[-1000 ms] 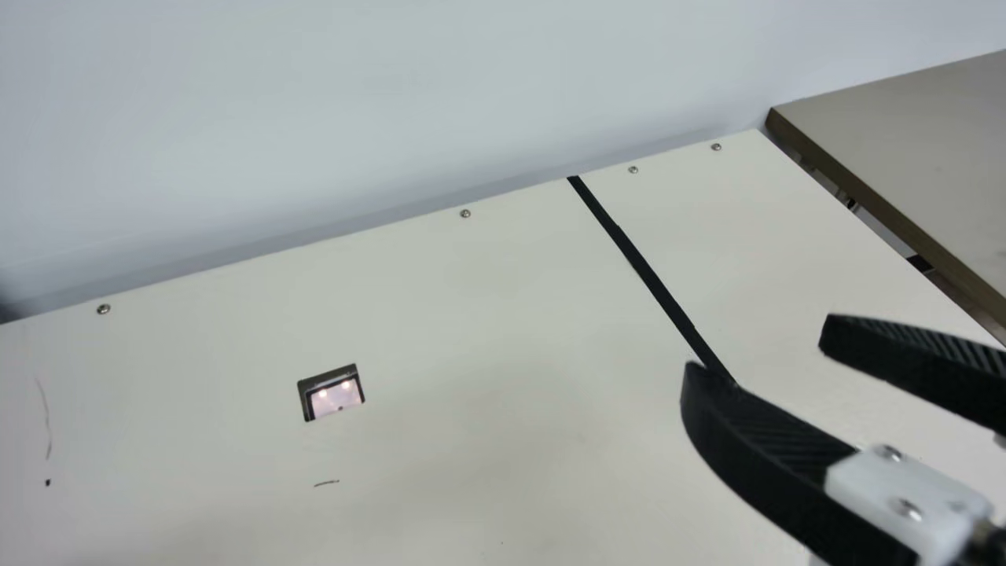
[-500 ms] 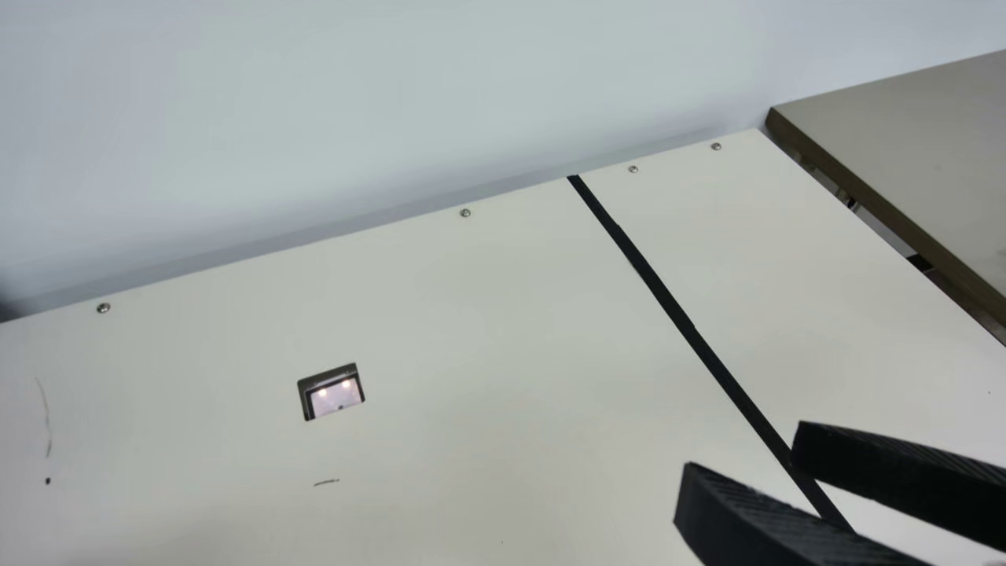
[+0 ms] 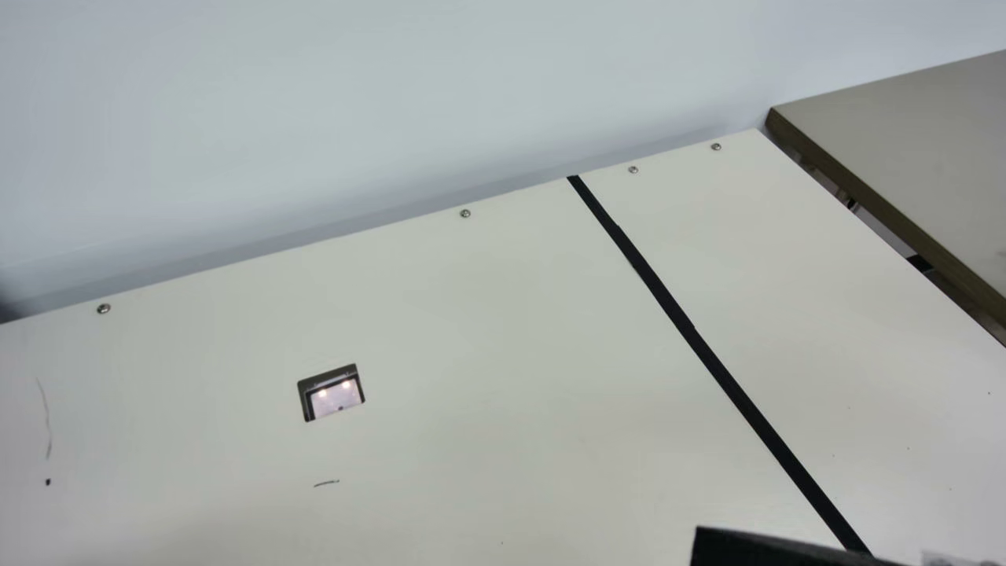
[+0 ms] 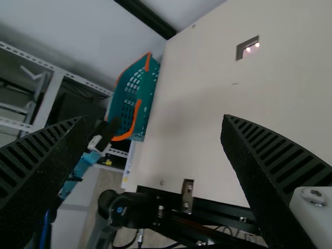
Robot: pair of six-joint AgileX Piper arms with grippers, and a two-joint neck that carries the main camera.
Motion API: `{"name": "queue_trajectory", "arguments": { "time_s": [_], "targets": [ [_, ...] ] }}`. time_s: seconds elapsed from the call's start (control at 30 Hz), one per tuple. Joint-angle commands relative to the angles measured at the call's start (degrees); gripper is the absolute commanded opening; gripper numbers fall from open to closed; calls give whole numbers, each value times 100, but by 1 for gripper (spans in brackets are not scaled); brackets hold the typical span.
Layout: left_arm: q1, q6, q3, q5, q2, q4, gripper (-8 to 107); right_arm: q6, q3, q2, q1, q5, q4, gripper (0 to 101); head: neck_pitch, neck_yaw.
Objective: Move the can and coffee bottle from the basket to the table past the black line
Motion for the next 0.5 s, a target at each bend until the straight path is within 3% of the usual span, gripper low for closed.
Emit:
{"name": "queue_trajectory", "arguments": {
  "time_s": [0.0, 0.47],
  "targets": [
    [0, 0, 0, 0, 0, 0, 90, 0, 0, 0, 0, 0, 0, 101, -106, 18],
    [0, 0, 0, 0, 0, 0, 90, -7, 0, 0, 0, -12, -17, 101, -84, 33]
  ]
}}
